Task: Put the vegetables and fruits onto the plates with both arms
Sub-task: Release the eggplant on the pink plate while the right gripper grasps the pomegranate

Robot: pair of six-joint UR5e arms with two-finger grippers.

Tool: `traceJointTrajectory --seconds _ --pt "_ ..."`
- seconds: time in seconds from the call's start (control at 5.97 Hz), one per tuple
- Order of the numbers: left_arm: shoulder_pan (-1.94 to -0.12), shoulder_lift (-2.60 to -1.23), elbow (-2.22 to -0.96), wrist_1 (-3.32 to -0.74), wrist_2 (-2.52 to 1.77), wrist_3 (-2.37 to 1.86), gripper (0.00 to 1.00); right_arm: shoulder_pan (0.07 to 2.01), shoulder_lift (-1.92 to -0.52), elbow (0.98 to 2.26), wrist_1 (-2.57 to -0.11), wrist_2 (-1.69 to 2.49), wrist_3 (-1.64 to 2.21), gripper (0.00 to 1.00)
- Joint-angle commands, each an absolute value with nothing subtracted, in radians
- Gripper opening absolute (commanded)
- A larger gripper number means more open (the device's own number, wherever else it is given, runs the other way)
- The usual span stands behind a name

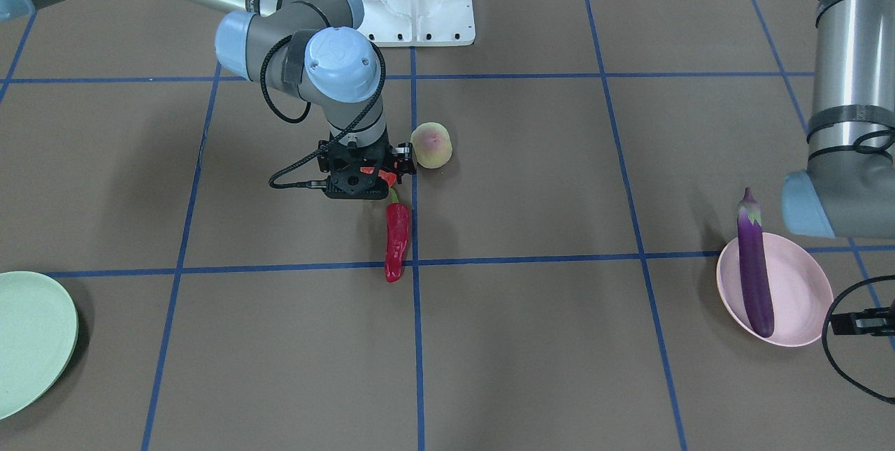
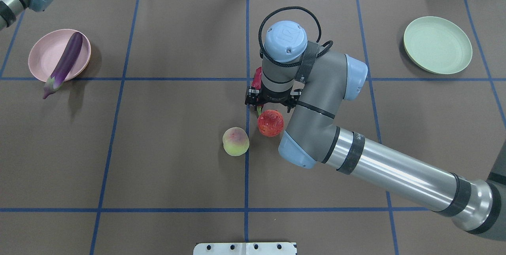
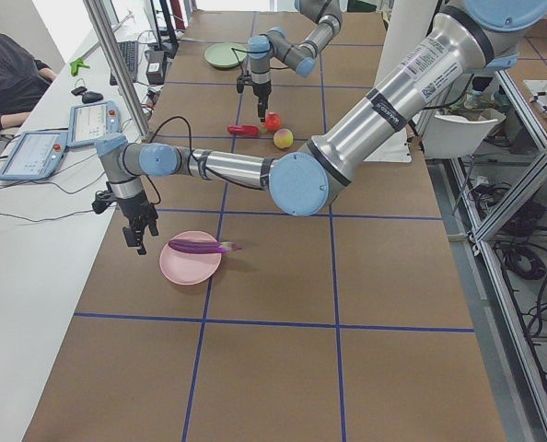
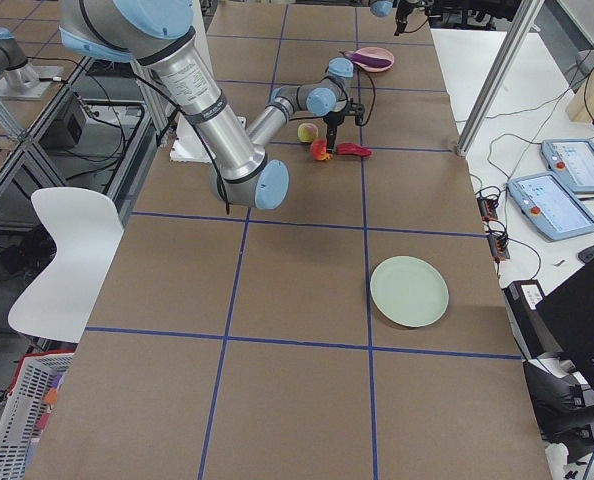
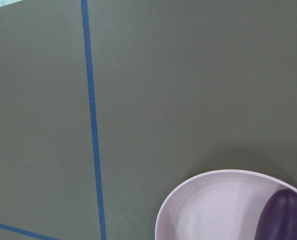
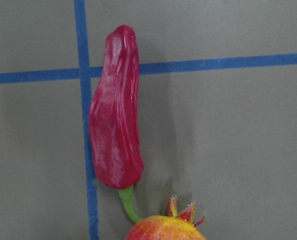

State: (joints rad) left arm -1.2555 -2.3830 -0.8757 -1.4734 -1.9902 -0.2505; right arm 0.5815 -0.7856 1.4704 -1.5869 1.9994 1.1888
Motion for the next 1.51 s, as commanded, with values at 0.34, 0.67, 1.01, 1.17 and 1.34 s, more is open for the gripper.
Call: traceJointTrajectory --seconds 0.34,0.67,1.01,1.17,1.34 --pt "-1.266 -2.391 -0.879 -1.473 -1.994 -0.250 1.00 0.549 -0.785 1.457 -1.591 2.011 1.193 0.56" --pt "-1.258 -2.414 -0.926 -1.444 -2.133 -0.264 1.00 0.596 -0.787 1.532 -1.636 2.035 1.192 0.00" --pt "-1.208 -2.434 -1.047 -1.391 -2.260 -0.351 1.00 0.710 -0.790 1.652 -1.776 2.114 1.172 0.00" --pt "-1.099 -2.460 -1.107 -1.417 -2.317 -0.555 1.00 0.756 -0.798 1.657 -1.784 2.118 1.163 0.00" --pt "-1.009 -2.520 -1.152 -1.433 -2.319 -0.706 1.00 0.828 -0.807 1.666 -1.786 2.118 1.108 0.00"
